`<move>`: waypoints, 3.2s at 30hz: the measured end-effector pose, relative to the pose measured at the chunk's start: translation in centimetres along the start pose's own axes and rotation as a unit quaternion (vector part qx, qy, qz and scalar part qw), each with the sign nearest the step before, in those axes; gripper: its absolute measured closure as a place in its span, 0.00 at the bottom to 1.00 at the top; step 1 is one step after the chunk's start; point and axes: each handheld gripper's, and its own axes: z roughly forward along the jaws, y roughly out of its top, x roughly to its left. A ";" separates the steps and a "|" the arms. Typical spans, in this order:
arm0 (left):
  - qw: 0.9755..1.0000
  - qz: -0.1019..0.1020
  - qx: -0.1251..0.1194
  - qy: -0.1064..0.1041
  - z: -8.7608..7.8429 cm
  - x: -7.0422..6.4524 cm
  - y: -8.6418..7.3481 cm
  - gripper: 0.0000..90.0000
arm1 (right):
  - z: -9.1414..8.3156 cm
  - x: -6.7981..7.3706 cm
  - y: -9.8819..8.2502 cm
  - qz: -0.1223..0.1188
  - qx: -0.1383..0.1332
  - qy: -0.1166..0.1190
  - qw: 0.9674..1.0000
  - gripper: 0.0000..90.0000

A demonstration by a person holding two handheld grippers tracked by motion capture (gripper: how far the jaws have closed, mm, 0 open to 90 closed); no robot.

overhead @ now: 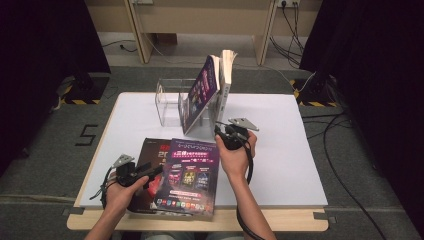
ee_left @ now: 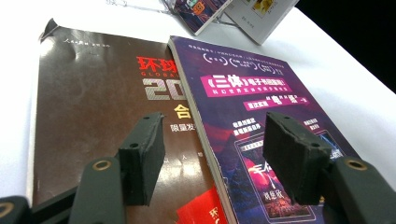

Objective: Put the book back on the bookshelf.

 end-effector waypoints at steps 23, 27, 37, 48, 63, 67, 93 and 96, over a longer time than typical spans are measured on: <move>1.000 0.010 0.022 -0.005 0.9 -0.6 0.0 0.43 | 1.8 -0.3 -4.8 0.010 0.115 0.015 0.993 0.65; 0.999 0.012 0.031 -0.006 1.2 -0.8 -0.1 0.43 | 2.2 -0.5 -5.5 0.016 0.133 0.012 0.991 0.65; 0.999 0.011 0.040 -0.007 1.9 -1.0 0.0 0.43 | 2.8 -0.6 -6.5 0.020 0.157 0.013 0.987 0.64; 0.999 0.002 0.051 -0.006 2.5 -0.8 -0.2 0.43 | 3.1 -0.4 -6.8 0.022 0.160 0.016 0.987 0.63; 0.998 0.005 0.056 0.000 2.8 -0.9 0.0 0.44 | 3.9 -0.7 -6.6 0.022 0.173 0.007 0.985 0.62; 0.998 0.008 0.055 0.006 2.7 -1.0 -0.1 0.44 | 4.1 -0.6 -6.5 0.022 0.175 0.005 0.984 0.61; 0.998 -0.002 0.061 -0.014 3.1 -1.5 -0.3 0.47 | 4.4 -0.4 -6.5 0.006 0.177 -0.002 0.984 0.58; 0.998 -0.005 0.062 -0.009 3.1 -1.5 -0.2 0.49 | 4.4 -0.4 -6.6 0.007 0.176 -0.001 0.984 0.58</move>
